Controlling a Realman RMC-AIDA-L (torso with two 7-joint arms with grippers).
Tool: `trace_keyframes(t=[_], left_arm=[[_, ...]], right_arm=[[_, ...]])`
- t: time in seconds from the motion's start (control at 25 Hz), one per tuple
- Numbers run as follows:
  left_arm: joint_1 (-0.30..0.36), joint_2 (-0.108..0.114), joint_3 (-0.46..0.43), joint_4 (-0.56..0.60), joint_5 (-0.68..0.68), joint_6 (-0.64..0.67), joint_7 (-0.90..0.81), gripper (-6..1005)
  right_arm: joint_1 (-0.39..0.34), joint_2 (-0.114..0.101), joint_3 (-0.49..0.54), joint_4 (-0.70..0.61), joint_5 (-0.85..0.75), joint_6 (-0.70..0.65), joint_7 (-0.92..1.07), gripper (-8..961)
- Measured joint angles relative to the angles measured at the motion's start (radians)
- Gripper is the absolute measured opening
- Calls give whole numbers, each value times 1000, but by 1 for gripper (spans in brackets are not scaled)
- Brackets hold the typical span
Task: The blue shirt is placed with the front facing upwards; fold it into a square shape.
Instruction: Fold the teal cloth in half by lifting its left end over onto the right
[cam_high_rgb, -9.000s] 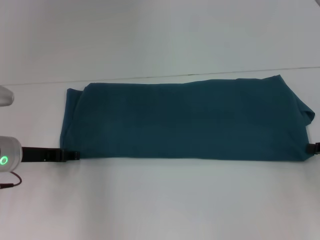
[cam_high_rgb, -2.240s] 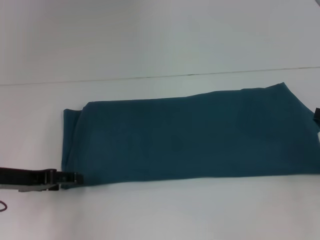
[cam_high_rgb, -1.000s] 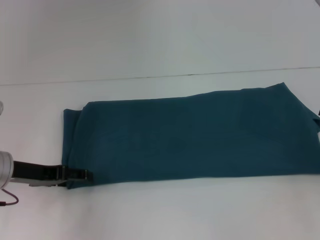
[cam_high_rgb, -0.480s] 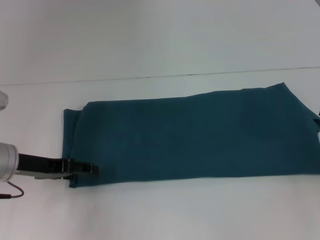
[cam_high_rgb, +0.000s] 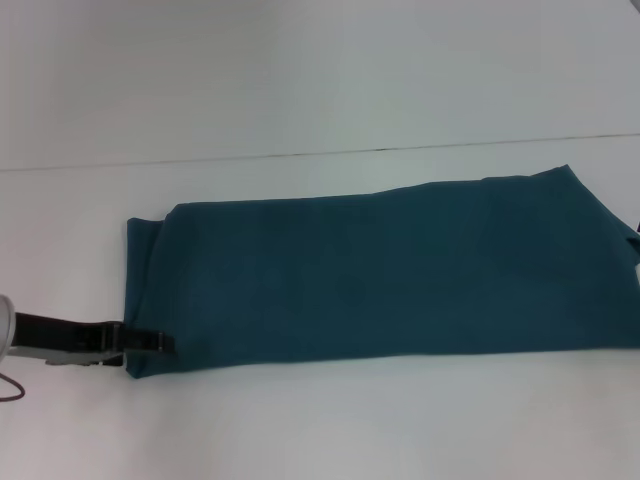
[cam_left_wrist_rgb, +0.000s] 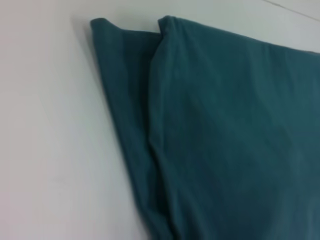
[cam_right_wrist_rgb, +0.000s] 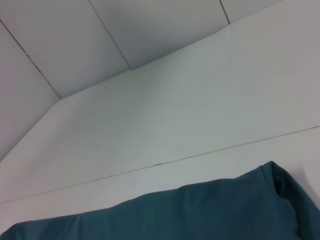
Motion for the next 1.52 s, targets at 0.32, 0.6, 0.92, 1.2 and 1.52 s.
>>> trace_keyframes(t=[0.32,0.6,0.92,1.2,1.52], left_arm=[[1,-2,5,3,42,0,-25,892],[-10,-8,42,-3,42,-8,-32,891],[-47,-16,62,-25,35,-24,-33,891],[-80,-26,72,-44,27,-48,-30,891],[-105,-43,73,-34,23,-49,-23,892]], right_arm=[[0,-3,4,0,0,3,0,885],[0,-6,14,0,0,0,2,880],[0,-6,14,0,0,-2,4,875],[0,-8,13,0,0,-2,0,870],[0,-8,13,0,0,1,-1,865]])
